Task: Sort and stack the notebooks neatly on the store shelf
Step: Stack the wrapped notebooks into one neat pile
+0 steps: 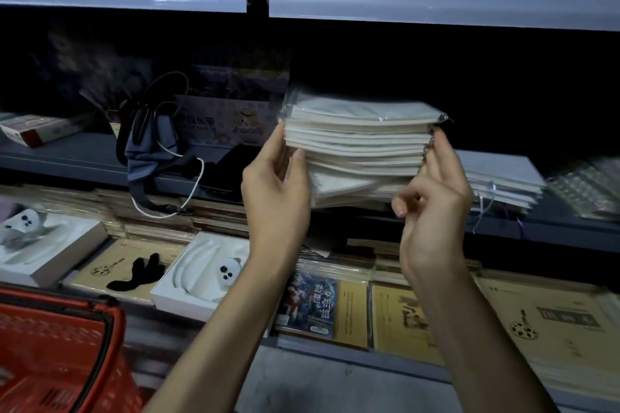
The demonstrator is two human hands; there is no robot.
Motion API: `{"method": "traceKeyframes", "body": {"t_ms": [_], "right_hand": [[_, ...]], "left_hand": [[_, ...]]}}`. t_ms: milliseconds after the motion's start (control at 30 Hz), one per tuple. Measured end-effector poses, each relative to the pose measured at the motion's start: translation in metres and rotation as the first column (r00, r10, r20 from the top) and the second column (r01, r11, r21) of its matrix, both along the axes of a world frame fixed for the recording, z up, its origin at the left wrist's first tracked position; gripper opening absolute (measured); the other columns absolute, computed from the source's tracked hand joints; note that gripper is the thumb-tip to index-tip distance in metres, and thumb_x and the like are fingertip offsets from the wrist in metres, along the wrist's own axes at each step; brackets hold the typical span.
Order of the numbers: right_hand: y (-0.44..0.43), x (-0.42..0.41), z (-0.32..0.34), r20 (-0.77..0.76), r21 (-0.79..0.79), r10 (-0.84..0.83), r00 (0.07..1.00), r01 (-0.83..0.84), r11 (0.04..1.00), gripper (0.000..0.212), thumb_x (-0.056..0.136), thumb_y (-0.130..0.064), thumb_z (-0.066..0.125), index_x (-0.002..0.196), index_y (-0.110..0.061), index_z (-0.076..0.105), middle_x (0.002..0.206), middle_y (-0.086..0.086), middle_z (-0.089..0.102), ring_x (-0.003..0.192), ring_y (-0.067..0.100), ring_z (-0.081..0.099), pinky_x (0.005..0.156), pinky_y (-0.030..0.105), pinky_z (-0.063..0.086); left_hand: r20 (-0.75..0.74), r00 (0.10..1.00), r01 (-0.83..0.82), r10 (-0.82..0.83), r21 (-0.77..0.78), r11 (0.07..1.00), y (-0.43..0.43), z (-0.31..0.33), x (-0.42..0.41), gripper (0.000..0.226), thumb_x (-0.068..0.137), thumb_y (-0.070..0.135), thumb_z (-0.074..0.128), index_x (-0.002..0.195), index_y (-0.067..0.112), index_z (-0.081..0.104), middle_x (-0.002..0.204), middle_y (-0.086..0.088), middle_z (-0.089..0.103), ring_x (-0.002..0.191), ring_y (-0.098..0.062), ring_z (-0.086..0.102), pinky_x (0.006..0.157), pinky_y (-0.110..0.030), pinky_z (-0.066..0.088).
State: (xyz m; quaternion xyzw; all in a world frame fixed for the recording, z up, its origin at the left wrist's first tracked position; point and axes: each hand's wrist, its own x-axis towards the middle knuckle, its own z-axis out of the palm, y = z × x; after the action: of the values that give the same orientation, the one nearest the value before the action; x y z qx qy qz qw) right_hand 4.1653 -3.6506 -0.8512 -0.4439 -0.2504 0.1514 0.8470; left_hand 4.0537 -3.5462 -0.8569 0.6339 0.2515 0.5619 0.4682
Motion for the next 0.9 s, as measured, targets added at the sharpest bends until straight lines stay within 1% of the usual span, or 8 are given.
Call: {"method": "traceKeyframes", "body": {"t_ms": [67, 167, 267, 433, 533, 700, 800, 900], "right_hand": [[-0.001, 0.01, 0.005, 0.021, 0.003, 0.003, 1.0, -0.003, 1.0, 0.079, 0.084, 0.017, 0.042, 0.155, -0.017, 0.042, 0.16, 0.002, 0.039, 0.106, 0.0, 0.068, 0.047, 0.022, 0.033], [-0.001, 0.031, 0.008, 0.017, -0.009, -0.013, 1.0, 0.014, 1.0, 0.073, 0.084, 0.017, 0.037, 0.148, -0.016, 0.05, 0.143, -0.002, 0.052, 0.129, 0.023, 0.038, 0.047, 0.025, 0.026], [-0.001, 0.045, 0.003, 0.027, -0.049, -0.039, 0.999, 0.04, 0.998, 0.066, 0.083, 0.015, 0.036, 0.137, -0.016, 0.058, 0.128, -0.008, 0.067, 0.098, 0.053, 0.048, 0.046, 0.028, 0.022], [-0.01, 0.057, 0.003, 0.115, -0.15, -0.033, 0.993, 0.05, 0.987, 0.066, 0.083, 0.022, 0.036, 0.132, -0.017, 0.058, 0.108, -0.015, 0.07, 0.088, 0.002, 0.068, 0.047, 0.011, 0.037], [-0.012, 0.06, 0.002, 0.158, -0.179, -0.008, 0.987, 0.036, 0.983, 0.065, 0.079, 0.013, 0.045, 0.134, -0.019, 0.057, 0.12, -0.006, 0.069, 0.102, 0.012, 0.066, 0.052, 0.01, 0.042], [-0.003, 0.062, -0.003, 0.214, -0.337, 0.032, 0.976, 0.043, 0.94, 0.069, 0.082, 0.007, 0.051, 0.144, -0.023, 0.053, 0.118, -0.011, 0.068, 0.05, 0.01, 0.045, 0.043, 0.02, 0.036], [-0.003, 0.069, -0.001, 0.208, -0.367, 0.03, 0.978, 0.05, 0.929, 0.061, 0.084, 0.006, 0.05, 0.138, -0.019, 0.058, 0.105, 0.0, 0.072, 0.049, 0.018, 0.042, 0.042, 0.023, 0.038], [-0.004, 0.067, 0.002, 0.176, -0.367, -0.005, 0.984, 0.07, 0.928, 0.058, 0.086, 0.01, 0.048, 0.13, -0.025, 0.063, 0.092, -0.009, 0.073, 0.042, 0.02, 0.039, 0.04, 0.024, 0.036]], "left_hand": [[-0.021, 1.0, -0.003, 0.003, 0.021, 1.0, -0.013, -0.002, 0.003, 0.05, 0.105, 0.013, 0.062, 0.154, 0.017, 0.052, 0.142, 0.01, 0.066, 0.131, -0.003, 0.06, 0.115, -0.034, 0.049], [-0.113, 0.993, -0.041, 0.044, 0.031, 0.999, -0.032, -0.011, 0.01, 0.076, 0.096, 0.025, 0.078, 0.161, 0.025, 0.04, 0.134, 0.028, 0.066, 0.11, 0.01, 0.062, 0.103, -0.019, 0.051], [-0.254, 0.959, -0.097, 0.125, 0.118, 0.988, -0.042, -0.021, 0.015, 0.094, 0.089, 0.03, 0.084, 0.166, 0.028, 0.029, 0.132, 0.026, 0.065, 0.113, 0.013, 0.061, 0.103, -0.014, 0.049], [-0.377, 0.902, -0.148, 0.209, 0.183, 0.972, -0.038, -0.033, 0.014, 0.099, 0.088, 0.033, 0.085, 0.166, 0.031, 0.024, 0.158, 0.011, 0.051, 0.143, -0.006, 0.049, 0.117, -0.033, 0.045], [-0.334, 0.925, -0.148, 0.181, 0.125, 0.981, -0.039, -0.035, 0.012, 0.097, 0.087, 0.033, 0.085, 0.165, 0.032, 0.028, 0.161, 0.015, 0.046, 0.148, -0.003, 0.042, 0.12, -0.037, 0.042], [-0.384, 0.885, -0.225, 0.265, 0.146, 0.963, -0.037, -0.031, 0.008, 0.093, 0.081, 0.058, 0.079, 0.16, 0.029, 0.04, 0.16, 0.013, 0.045, 0.151, -0.01, 0.035, 0.123, -0.046, 0.037], [-0.444, 0.856, -0.206, 0.263, 0.173, 0.963, -0.027, -0.031, 0.007, 0.086, 0.076, 0.074, 0.07, 0.149, 0.031, 0.054, 0.151, 0.015, 0.054, 0.146, -0.009, 0.041, 0.119, -0.044, 0.04], [-0.509, 0.807, -0.182, 0.299, 0.267, 0.946, -0.023, -0.032, 0.009, 0.083, 0.08, 0.077, 0.066, 0.15, 0.034, 0.054, 0.156, 0.02, 0.05, 0.151, -0.001, 0.033, 0.131, -0.04, 0.016]]}}
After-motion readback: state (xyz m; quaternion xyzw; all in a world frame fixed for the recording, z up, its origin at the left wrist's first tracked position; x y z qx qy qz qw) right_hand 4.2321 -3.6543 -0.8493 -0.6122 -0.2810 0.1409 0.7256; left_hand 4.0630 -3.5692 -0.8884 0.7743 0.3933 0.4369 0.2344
